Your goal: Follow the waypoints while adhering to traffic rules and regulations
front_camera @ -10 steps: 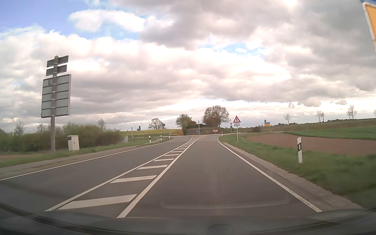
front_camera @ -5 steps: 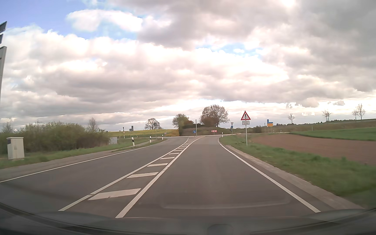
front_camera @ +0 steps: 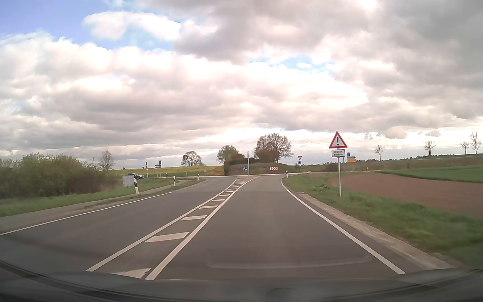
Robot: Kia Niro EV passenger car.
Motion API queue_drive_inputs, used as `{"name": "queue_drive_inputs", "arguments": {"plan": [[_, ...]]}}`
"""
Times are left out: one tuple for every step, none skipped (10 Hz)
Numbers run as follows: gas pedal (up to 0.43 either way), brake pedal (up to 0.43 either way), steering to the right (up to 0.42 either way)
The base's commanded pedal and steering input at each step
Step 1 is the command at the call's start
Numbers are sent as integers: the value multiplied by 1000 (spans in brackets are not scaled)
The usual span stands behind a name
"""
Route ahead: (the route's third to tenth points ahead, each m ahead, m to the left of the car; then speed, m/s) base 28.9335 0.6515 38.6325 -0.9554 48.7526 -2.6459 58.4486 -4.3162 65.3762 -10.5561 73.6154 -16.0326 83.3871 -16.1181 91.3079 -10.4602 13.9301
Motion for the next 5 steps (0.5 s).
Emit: {"name": "queue_drive_inputs", "arguments": {"plan": [[0, 0, 6], [0, 0, 6], [0, 0, 6], [0, 0, 6], [0, 0, 6]]}}
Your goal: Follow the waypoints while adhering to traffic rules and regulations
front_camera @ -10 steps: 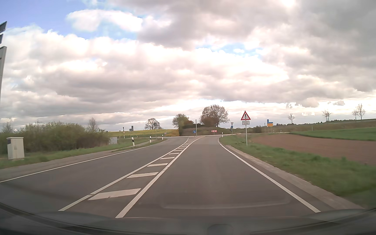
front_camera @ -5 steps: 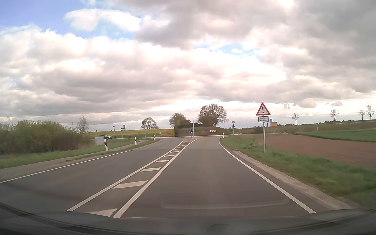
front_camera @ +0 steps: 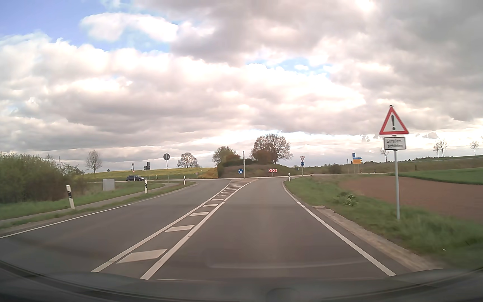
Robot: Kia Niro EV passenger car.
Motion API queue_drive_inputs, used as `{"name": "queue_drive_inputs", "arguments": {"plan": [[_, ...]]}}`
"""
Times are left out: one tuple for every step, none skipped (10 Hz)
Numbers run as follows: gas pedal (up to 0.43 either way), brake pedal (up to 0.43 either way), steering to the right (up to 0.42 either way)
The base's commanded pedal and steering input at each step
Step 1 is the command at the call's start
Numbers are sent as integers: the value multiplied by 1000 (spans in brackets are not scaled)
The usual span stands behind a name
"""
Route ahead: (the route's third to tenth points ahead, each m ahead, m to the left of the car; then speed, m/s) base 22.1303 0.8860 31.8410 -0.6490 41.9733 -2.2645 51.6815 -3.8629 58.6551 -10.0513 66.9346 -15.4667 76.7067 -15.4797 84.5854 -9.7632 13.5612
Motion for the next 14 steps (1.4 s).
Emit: {"name": "queue_drive_inputs", "arguments": {"plan": [[0, 0, 6], [0, 0, 6], [0, 0, 5], [0, 0, 6], [0, 0, 6], [0, 0, 6], [0, 37, 6], [0, 116, 6], [0, 140, 6], [0, 152, 6], [0, 171, 5], [0, 195, 5], [0, 213, 5], [0, 226, 5]]}}
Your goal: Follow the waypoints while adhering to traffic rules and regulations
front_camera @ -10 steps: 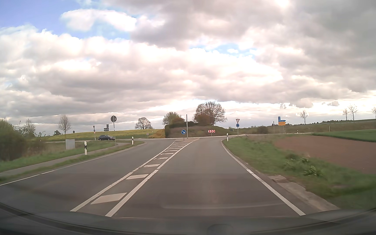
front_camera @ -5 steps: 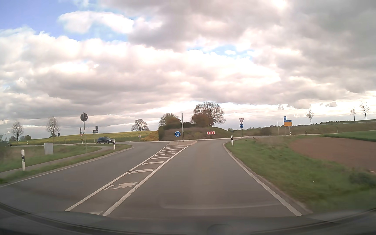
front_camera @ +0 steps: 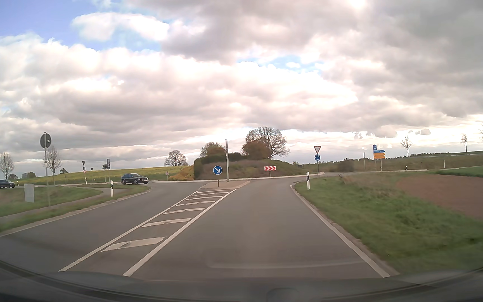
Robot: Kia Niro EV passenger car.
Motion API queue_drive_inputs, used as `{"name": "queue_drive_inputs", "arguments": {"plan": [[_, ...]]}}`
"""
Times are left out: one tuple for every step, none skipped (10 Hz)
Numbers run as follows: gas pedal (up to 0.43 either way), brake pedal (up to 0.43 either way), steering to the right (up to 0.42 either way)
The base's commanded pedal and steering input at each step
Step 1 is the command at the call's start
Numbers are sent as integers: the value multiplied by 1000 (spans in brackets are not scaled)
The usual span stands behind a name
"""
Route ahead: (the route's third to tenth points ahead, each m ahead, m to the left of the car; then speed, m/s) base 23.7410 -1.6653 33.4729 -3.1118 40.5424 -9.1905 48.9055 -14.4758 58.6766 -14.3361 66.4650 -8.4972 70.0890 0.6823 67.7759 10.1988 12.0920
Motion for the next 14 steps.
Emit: {"name": "queue_drive_inputs", "arguments": {"plan": [[0, 244, 5], [0, 244, 5], [0, 250, 5], [0, 262, 5], [0, 274, 5], [0, 274, 5], [0, 274, 5], [0, 274, 5], [0, 256, 5], [0, 250, 5], [0, 268, 5], [0, 274, 5], [0, 280, 5], [0, 280, 5]]}}
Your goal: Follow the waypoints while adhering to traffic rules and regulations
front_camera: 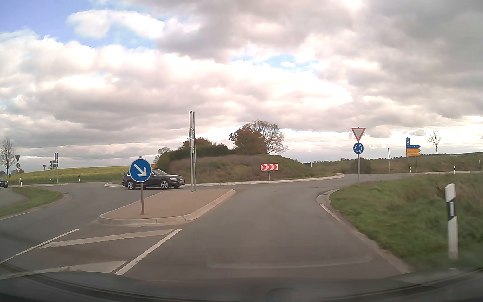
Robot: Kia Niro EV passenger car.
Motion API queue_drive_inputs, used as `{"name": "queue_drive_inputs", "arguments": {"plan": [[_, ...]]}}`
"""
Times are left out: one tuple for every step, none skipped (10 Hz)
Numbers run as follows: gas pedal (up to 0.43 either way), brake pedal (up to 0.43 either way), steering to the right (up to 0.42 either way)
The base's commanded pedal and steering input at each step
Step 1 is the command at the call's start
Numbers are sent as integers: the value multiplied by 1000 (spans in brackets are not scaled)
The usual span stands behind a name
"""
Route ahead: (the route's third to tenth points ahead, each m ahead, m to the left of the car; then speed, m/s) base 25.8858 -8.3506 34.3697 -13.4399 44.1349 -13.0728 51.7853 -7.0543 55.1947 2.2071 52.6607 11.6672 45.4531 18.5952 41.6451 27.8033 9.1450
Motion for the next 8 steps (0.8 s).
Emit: {"name": "queue_drive_inputs", "arguments": {"plan": [[0, 256, 5], [0, 220, 5], [0, 177, 5], [0, 183, 5], [0, 207, 9], [0, 213, 16], [0, 238, 23], [0, 238, 32]]}}
